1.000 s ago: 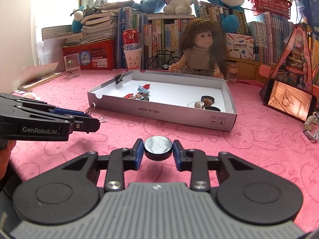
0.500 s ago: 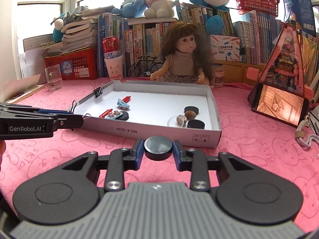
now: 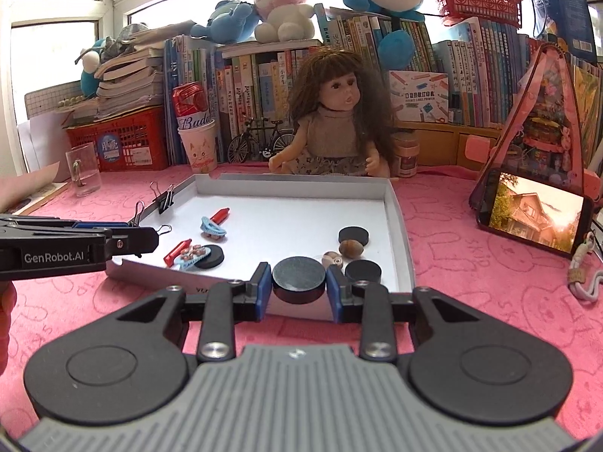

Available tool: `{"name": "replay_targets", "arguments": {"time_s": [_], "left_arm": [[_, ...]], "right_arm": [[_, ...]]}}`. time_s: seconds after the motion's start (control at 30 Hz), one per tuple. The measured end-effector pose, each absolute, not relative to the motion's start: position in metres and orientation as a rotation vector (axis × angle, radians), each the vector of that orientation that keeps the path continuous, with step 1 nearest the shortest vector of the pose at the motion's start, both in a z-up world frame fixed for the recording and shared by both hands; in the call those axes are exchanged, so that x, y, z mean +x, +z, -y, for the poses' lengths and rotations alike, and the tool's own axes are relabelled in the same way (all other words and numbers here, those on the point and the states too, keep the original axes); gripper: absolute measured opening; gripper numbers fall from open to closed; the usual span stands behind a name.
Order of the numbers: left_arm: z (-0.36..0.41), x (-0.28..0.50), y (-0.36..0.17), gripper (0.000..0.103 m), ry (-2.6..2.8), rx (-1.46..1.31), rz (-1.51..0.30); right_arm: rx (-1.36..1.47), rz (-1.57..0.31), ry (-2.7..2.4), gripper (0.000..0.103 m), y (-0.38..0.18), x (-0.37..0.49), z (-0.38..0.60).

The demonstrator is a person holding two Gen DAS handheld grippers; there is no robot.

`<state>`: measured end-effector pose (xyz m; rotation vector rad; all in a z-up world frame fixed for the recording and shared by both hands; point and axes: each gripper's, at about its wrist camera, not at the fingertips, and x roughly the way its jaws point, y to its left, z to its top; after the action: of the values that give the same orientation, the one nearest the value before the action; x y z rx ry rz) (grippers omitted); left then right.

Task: Organize rigid objects
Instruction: 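Carry the binder clip in the left tool and puck in the right tool into the tray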

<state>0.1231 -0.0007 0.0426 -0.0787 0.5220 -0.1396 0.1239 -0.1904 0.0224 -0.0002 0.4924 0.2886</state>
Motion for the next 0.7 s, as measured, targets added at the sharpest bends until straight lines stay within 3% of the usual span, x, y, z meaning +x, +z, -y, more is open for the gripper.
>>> {"name": "replay_targets", "arguments": {"time_s": [0.7], "left_arm": [[-0.001, 0.201, 0.028, 0.032, -0.092, -0.14, -0.559]], "right_arm": [[0.056, -0.522, 0.278, 0.037, 0.021, 0.191, 0.182]]}}
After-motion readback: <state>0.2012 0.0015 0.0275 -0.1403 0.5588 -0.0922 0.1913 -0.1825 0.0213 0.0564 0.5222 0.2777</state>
